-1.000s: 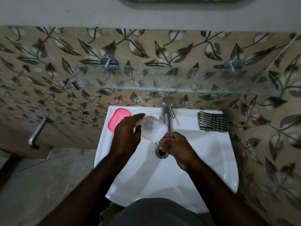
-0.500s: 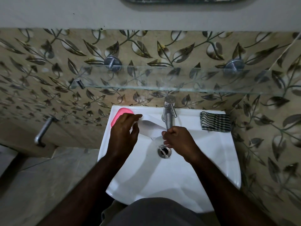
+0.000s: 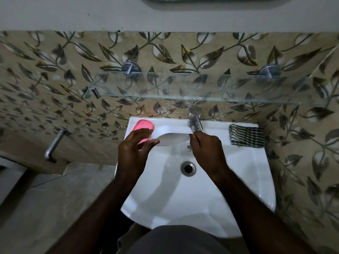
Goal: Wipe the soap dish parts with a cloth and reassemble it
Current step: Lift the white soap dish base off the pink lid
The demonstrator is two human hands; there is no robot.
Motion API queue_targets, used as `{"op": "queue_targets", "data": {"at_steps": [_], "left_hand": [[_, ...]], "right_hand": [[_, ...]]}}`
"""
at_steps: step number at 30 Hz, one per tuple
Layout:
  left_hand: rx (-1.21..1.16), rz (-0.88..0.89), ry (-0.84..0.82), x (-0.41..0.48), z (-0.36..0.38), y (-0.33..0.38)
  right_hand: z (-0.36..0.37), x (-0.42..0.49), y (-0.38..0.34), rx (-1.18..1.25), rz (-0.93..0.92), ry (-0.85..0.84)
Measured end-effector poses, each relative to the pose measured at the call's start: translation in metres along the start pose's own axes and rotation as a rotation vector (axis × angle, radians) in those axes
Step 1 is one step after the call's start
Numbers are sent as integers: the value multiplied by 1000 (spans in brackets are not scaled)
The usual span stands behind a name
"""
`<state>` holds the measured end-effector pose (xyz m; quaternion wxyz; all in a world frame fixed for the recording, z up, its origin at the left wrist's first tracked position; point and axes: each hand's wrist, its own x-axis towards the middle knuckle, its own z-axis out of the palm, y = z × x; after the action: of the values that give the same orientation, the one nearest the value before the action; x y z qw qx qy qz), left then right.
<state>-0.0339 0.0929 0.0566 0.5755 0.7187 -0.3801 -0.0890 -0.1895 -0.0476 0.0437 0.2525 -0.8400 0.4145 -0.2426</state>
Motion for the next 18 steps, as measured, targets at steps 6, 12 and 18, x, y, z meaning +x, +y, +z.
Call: {"op": "queue_targets", "data": {"at_steps": [6, 12, 18], "left_hand": [[-452, -414, -107, 5, 0, 6], [-528, -476, -174, 18, -13, 7], [-410, -489, -286, 30, -23, 12]], "right_hand": [[-1, -2, -4, 92, -43, 132], [-2, 1, -7, 258, 19, 76], [-6, 7, -7, 258, -8, 105]]}}
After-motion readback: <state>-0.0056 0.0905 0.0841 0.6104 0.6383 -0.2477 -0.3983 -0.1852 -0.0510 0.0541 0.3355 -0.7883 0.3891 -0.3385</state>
